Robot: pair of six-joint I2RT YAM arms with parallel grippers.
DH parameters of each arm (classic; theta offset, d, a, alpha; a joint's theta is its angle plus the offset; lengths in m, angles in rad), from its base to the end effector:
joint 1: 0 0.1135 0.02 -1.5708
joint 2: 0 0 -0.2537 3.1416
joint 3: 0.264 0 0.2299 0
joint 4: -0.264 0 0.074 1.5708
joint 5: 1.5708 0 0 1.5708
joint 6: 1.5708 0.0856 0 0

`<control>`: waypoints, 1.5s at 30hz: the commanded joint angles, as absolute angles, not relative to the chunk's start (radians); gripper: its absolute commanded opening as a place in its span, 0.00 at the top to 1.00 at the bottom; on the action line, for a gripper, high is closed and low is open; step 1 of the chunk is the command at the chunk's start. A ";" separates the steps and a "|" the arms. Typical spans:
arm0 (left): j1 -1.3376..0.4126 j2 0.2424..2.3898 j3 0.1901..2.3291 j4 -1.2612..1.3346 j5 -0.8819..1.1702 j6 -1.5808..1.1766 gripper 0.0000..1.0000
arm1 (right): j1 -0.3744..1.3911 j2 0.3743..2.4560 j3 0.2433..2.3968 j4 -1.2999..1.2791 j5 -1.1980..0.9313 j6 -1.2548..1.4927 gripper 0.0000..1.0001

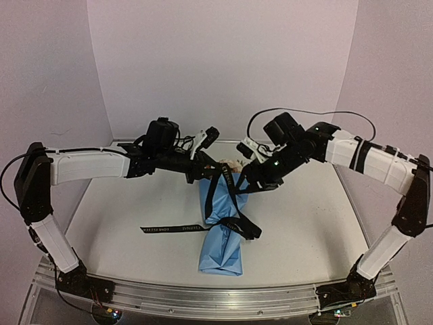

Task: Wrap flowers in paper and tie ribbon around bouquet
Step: Cross the half-tied ribbon over the folded bouquet.

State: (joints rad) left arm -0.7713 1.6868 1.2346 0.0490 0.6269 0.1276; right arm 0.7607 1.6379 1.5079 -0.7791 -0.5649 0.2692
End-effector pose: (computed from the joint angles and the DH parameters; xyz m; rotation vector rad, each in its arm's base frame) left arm 0.2568 -0.3197 0.2662 1.2503 1.6097 -1.0294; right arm 0.2254 0.2778 0.2819 -0.8913 2.4793 1.1056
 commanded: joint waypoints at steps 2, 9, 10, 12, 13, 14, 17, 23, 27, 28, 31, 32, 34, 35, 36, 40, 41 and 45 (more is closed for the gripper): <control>-0.750 1.723 1.370 -0.116 0.477 -0.102 1.00 | 0.817 1.391 1.198 -0.637 -0.315 0.294 0.41; -0.746 1.702 1.378 -0.202 0.459 -0.125 1.00 | 0.927 1.318 0.860 -0.346 -0.188 0.351 0.44; -0.746 1.697 1.374 -0.205 0.456 -0.127 1.00 | 0.942 1.325 0.832 -0.311 -0.167 0.344 0.45; -0.746 1.691 1.376 -0.221 0.450 -0.128 1.00 | 0.948 1.351 0.785 -0.231 -0.147 0.333 0.47; -0.746 1.687 1.379 -0.227 0.446 -0.129 1.00 | 0.952 1.369 0.764 -0.184 -0.141 0.313 0.50; -0.746 1.686 1.383 -0.233 0.443 -0.128 1.00 | 0.960 1.385 0.739 -0.129 -0.120 0.284 0.53; -0.744 1.683 1.393 -0.254 0.436 -0.122 1.00 | 0.995 1.438 0.655 0.104 -0.068 0.170 0.60; -0.741 1.681 1.405 -0.278 0.430 -0.118 1.00 | 1.063 1.529 0.638 0.244 -0.013 -0.039 0.55; -0.741 1.683 1.417 -0.294 0.425 -0.113 1.00 | 1.075 1.546 0.633 0.260 0.029 -0.069 0.55; -0.740 1.682 1.420 -0.299 0.423 -0.110 1.00 | 1.077 1.546 0.631 0.263 0.045 -0.069 0.57; -0.738 1.682 1.428 -0.313 0.419 -0.105 1.00 | 1.081 1.536 0.629 0.259 0.086 -0.060 0.71; -0.738 1.682 1.429 -0.318 0.417 -0.103 1.00 | 1.081 1.528 0.627 0.256 0.094 -0.054 0.78; -0.736 1.676 1.430 -0.330 0.412 -0.102 1.00 | 1.080 1.506 0.627 0.228 0.099 -0.042 0.92; -0.735 1.672 1.431 -0.339 0.407 -0.100 1.00 | 1.081 1.486 0.634 0.190 0.095 -0.037 0.98; -0.732 1.667 1.431 -0.353 0.398 -0.100 1.00 | 1.081 1.469 0.642 0.149 0.090 -0.027 1.00; -0.709 1.646 1.437 -0.428 0.362 -0.107 1.00 | 1.081 1.386 0.685 -0.043 0.050 0.010 1.00; -0.705 1.642 1.441 -0.456 0.356 -0.109 1.00 | 1.081 1.371 0.704 -0.099 0.040 0.027 1.00; -0.698 1.618 1.435 -0.562 0.343 -0.111 1.00 | 1.081 1.331 0.816 -0.331 -0.003 0.054 1.00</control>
State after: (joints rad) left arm -0.7092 1.6899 1.3888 -0.4379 0.3763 -0.1068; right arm 1.0771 1.3860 0.6896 -0.0728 0.0390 0.0059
